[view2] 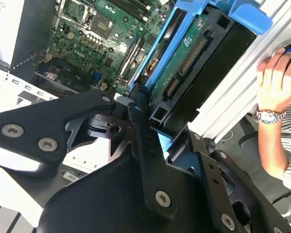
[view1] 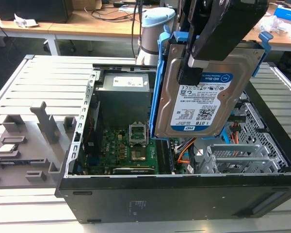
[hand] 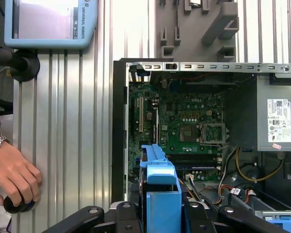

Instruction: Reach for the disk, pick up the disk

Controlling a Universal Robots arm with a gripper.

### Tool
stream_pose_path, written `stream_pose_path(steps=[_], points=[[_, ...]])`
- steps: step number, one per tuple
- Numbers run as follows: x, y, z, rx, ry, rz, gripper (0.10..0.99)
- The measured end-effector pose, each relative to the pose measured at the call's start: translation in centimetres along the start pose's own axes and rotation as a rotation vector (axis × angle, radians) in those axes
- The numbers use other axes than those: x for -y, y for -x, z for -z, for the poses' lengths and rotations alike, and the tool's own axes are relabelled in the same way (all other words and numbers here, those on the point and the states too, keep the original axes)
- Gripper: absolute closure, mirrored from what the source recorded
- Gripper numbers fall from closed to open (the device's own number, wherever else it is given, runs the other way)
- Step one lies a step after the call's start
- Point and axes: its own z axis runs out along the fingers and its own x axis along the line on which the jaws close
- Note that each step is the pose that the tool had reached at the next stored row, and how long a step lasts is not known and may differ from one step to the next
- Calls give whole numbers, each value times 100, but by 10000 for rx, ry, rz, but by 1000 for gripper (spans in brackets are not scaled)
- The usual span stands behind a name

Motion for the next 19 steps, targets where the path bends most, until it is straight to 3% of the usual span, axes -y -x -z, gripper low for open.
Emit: stream_pose_path(steps=[5, 9, 10, 11, 12, 19], points=[[0, -67, -1, 0, 0, 0, 722], [1, -215, -4, 27, 1, 2, 722], [1, -264, -5, 188, 0, 10, 722], [3, -285, -6, 408, 0, 22, 722], [6, -292, -6, 513, 0, 30, 722], [135, -287, -39, 503, 77, 66, 722]])
